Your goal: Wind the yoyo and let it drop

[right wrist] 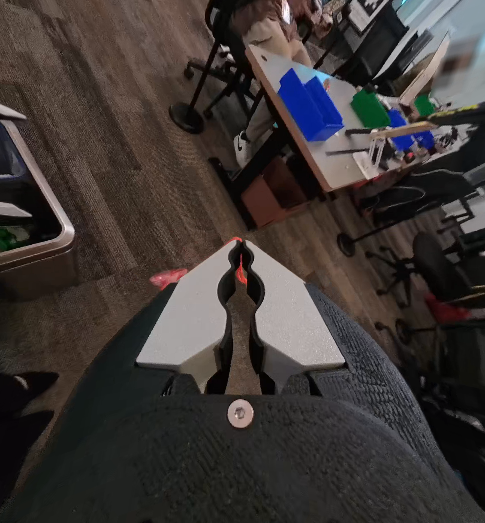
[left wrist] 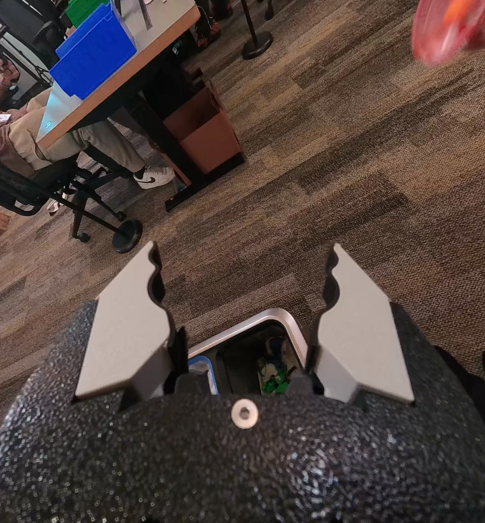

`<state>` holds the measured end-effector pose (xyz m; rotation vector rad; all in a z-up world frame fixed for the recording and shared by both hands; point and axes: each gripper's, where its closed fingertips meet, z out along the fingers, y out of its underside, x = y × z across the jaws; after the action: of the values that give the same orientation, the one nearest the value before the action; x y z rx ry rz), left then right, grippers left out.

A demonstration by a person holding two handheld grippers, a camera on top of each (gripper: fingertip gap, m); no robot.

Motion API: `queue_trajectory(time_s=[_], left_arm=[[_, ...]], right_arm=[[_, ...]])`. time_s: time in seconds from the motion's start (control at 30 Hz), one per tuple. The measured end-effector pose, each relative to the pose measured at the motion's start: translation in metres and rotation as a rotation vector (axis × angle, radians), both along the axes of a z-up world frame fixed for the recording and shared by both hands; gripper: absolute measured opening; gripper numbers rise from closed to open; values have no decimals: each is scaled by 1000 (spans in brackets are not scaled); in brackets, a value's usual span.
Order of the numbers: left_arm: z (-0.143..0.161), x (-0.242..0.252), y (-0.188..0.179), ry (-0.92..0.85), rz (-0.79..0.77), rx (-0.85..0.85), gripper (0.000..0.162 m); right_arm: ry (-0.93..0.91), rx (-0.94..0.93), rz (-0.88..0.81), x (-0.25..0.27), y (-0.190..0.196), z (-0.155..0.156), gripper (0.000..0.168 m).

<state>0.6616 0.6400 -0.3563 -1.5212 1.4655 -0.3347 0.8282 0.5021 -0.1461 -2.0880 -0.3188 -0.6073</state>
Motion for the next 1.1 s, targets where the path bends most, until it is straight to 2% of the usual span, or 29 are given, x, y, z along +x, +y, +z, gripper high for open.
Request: queue_trajectory(time_s=[0.1, 0.2, 0.3, 0.4, 0.47, 0.5, 0.53, 0.6, 0.63, 0.67, 0.73, 0.8, 0.87, 1.0, 1.1], left_arm=[[0, 1, -2, -19, -7, -38, 117], [0, 1, -2, -22, -3, -55, 119], [-2, 1, -3, -10, -8, -52, 119], [-3, 1, -3, -3, -3, -54, 119], [-4, 1, -3, 1, -1, -55, 118], [-4, 1, -3, 3, -1, -55, 118], [-4, 1, -3, 6, -2, -55, 118], [-6, 1, -3, 13, -1, -58, 117], [-6, 1, -3, 17, -1, -59, 117], [-7, 1, -3, 22, 1, -61, 117], [-9, 1, -3, 33, 1, -65, 117], [-11, 0, -4, 38, -2, -68, 116], [-12, 0, -5, 45, -2, -70, 116], [-14, 0, -5, 55, -4, -78, 115], [-13, 1, -5, 52, -5, -79, 114]], right_arm=[[45, -18, -24, 4, -3, -19, 0], [55, -21, -25, 10, 0, -21, 0], [65, 4, -9, 16, 7, -8, 0], [46, 35, 34, 28, 20, 28, 0], [-11, 89, 68, 45, 32, 82, 0], [-73, 140, 68, 51, 36, 124, 0], [-153, 201, 40, 65, 38, 174, 0], [-296, 482, -14, 81, 21, 311, 0], [-315, 583, -21, 81, 8, 367, 0], [-323, 636, -16, 79, -2, 406, 0], [-379, 643, -9, 73, -11, 445, 0], [-445, 603, 8, 65, -12, 451, 0], [-448, 558, 24, 59, -8, 440, 0], [-472, 479, 2, 59, 0, 397, 0], [-494, 405, -43, 65, 6, 354, 0]])
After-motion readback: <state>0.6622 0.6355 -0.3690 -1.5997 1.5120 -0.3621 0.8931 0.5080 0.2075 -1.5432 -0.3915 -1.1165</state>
